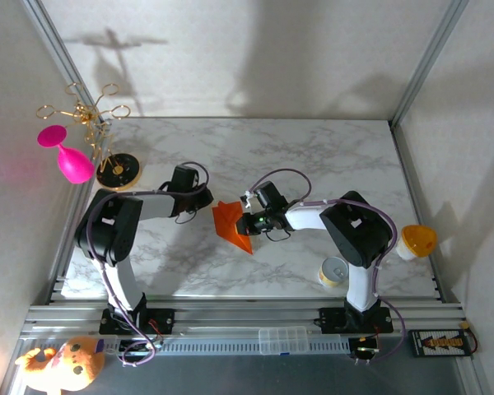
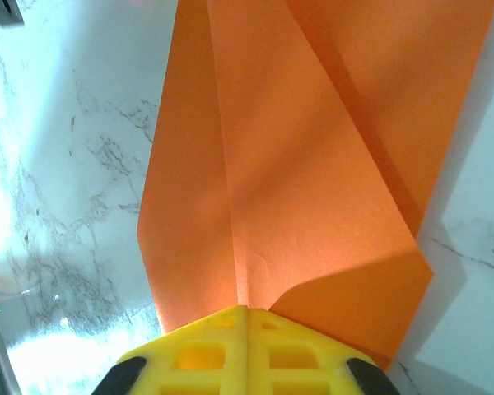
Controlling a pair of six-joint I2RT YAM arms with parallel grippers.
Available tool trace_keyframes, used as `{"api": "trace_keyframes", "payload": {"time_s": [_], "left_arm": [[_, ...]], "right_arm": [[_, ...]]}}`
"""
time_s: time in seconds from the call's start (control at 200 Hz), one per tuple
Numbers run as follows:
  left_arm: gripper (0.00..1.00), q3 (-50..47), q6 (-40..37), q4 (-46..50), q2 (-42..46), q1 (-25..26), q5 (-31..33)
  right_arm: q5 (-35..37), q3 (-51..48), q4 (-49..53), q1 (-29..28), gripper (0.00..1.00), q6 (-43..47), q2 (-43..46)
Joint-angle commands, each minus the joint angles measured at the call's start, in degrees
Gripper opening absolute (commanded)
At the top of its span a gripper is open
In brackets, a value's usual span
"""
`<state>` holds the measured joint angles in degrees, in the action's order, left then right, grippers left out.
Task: Fold a paper plane with a square sheet of paper (pick it up from the middle)
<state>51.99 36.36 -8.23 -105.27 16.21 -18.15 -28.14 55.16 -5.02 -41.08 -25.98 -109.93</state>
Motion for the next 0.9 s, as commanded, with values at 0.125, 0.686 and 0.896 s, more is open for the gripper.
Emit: {"api": "trace_keyframes", "payload": {"time_s": [0.125,0.686,0.896], "left_arm": [[0.10,-1.7,1.0,-0.8,7.4,2.2,-4.1],[0.08,-1.8,3.7,-2.1,-1.1,8.3,0.9],[0.08,-1.6,1.8,-1.4,-2.8,3.2,5.5]], "right_arm": [[5.7,-2.4,11.7,-0.1,0.00,0.4,-4.6],[6.8,-2.9,13.6,-0.1,0.00,0.7,-6.4],[7.2,-3.8,14.0,-0.1,0.00,0.9,-6.9]]}}
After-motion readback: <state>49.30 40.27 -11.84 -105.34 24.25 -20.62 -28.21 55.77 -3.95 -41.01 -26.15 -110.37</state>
